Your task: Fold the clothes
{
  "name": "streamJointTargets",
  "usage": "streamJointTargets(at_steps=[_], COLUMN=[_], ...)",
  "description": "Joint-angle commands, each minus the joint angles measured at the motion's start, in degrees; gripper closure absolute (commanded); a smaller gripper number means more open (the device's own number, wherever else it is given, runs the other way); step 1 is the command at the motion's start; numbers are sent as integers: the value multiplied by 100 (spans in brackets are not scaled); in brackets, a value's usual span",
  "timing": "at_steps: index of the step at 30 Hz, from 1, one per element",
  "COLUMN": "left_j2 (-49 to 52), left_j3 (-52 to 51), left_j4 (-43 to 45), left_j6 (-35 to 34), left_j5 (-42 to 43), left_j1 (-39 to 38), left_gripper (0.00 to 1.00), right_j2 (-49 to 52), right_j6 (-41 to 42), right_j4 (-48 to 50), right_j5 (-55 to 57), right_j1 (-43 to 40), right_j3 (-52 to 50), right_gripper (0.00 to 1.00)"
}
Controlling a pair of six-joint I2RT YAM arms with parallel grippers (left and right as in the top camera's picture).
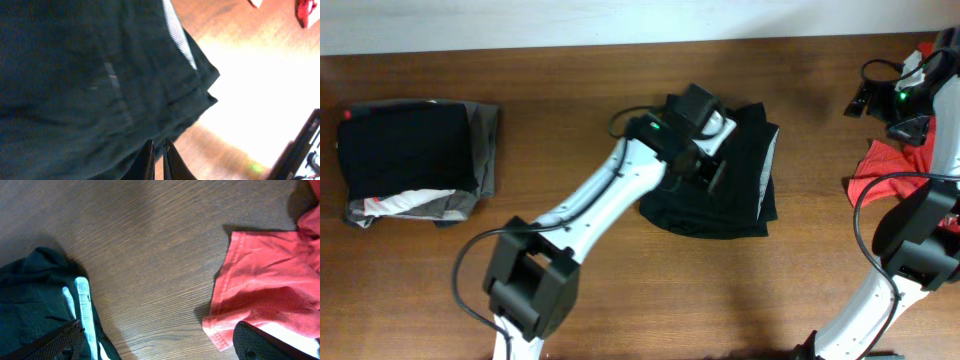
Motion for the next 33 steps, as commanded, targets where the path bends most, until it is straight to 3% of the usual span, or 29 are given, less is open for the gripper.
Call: streamJointTargets(at_steps=[1,7,11,20,25,29,33], left_j2=[560,1281,1650,1683,1683,1681,1609], left_j3=[-9,-9,-9,-4,-4,168,1078], left_j4=[-7,-120,-455,-1532,-1464,-1034,-1641], left_j6=[-289,-479,-474,-385,-393,-391,-389], left_j5=[-146,-284,-833,-3176,-4712,-4752,-4260], left_j1=[-219,-271,-151,658,1392,2063,2420], left_gripper=[92,92,92,92,87,83,83], right_j2=[-157,-157,-157,-157,-157,-157,-157], right_j6=[-31,-31,-31,-31,-31,-31,-31], right_j4=[-2,-2,-2,-2,-2,-2,-2], right_j5=[11,9,9,9,9,11,9], right_j1=[-52,-48,-50,-50,-50,-50,-50], right_j3=[114,114,114,114,114,114,114], right_gripper=[1,1,1,1,1,1,1])
